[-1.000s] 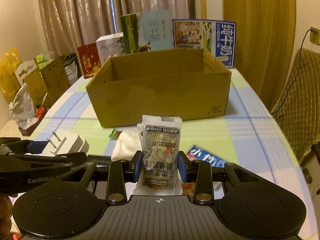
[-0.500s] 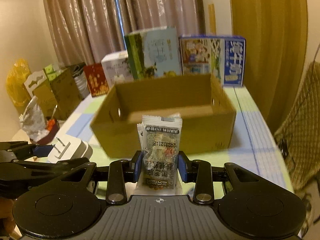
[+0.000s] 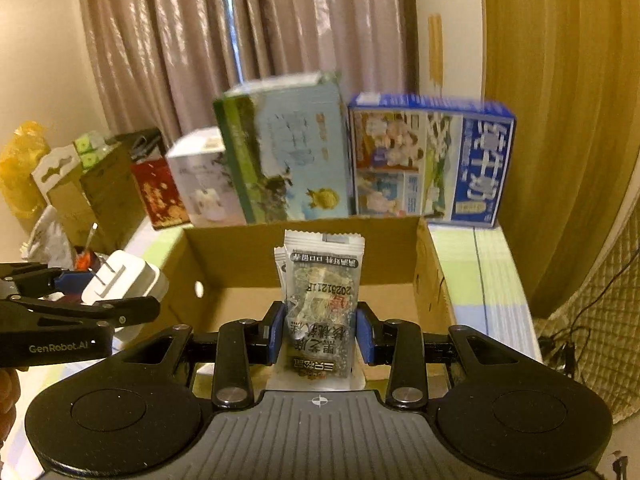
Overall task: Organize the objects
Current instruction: 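Carry the adapter and snack packet into the cardboard box and release both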
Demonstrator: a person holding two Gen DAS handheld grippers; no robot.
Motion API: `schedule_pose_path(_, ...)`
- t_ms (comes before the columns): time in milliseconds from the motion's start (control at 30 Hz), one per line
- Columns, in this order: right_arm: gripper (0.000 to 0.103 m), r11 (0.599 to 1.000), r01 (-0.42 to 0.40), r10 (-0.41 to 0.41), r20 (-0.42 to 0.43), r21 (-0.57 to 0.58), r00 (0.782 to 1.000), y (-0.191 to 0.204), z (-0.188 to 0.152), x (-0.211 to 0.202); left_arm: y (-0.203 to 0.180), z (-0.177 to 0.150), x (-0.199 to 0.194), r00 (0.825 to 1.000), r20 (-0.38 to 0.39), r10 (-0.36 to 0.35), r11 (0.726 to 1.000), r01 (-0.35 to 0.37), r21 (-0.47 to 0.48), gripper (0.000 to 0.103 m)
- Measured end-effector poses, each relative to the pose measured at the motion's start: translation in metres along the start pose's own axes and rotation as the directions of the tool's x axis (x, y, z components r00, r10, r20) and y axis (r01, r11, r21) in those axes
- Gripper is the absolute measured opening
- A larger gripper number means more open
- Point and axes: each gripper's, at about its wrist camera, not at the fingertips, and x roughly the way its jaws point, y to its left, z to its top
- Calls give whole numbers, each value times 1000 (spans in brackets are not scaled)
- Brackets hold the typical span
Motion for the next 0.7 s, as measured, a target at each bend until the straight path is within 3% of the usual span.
schedule_pose_path(200, 34, 1000, 20, -19, -62, 12, 998, -15, -1, 42, 8, -4, 43, 999, -50, 9, 1000, -9, -6, 60)
schedule_pose_path(500, 34, 999, 29, -27, -73, 28, 997, -26, -3, 69, 11, -6, 75, 996, -83, 16, 1000, -18, -18, 63)
schedule_pose_path(567, 34, 999, 33, -30, -77, 33, 997, -28, -3, 73, 13, -5, 77, 997, -67, 30, 999, -32, -25, 69)
schedule_pose_path(700, 34, 999, 42, -40, -79, 27, 996, -31, -3, 77, 14, -1, 72, 999, -46, 26, 999, -27, -22, 69)
